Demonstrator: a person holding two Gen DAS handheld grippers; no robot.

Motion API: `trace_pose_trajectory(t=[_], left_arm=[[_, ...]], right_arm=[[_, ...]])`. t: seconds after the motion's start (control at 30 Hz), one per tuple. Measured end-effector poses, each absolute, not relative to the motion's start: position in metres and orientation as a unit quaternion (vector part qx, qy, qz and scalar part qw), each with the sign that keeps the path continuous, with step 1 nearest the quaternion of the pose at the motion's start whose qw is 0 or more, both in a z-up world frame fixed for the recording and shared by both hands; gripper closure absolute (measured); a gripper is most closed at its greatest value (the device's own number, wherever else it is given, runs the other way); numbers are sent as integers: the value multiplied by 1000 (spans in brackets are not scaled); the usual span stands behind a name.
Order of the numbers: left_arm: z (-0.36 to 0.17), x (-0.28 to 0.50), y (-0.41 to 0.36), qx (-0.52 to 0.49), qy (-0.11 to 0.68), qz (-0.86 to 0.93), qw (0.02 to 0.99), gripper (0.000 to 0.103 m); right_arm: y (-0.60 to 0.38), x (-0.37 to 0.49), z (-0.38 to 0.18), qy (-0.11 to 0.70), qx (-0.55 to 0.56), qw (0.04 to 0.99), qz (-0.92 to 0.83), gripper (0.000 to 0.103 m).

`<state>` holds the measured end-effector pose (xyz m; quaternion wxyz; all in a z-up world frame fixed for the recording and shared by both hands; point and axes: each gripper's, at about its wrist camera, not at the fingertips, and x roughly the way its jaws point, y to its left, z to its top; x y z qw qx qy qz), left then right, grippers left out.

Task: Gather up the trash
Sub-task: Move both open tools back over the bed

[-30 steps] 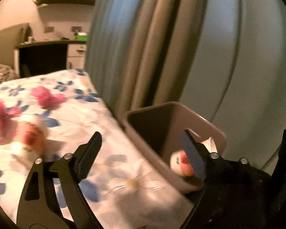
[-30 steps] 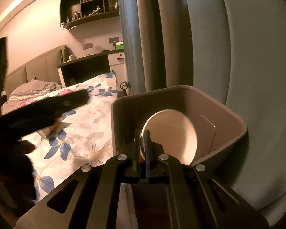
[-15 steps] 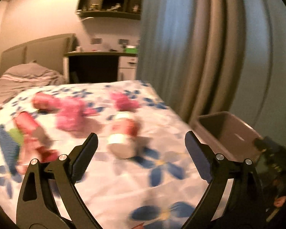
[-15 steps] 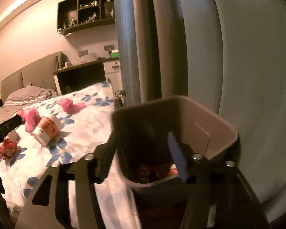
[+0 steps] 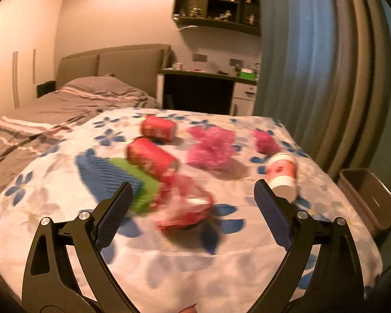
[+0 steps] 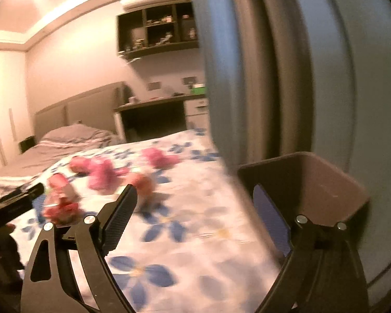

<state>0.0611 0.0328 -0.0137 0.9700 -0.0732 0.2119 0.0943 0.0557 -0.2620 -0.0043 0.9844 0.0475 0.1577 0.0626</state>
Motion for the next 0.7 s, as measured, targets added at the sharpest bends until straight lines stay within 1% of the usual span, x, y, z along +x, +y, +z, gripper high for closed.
trace_pose_trajectory(t=[0.3, 0.7], left_arm=[[-16, 33, 87, -90, 208, 148, 963, 11], [-20, 17, 134, -112, 198, 194, 954, 11]], right_arm=[[-171, 55, -6, 164, 18, 973, 162, 16], [-95, 70, -15, 186, -8, 957, 220, 16]])
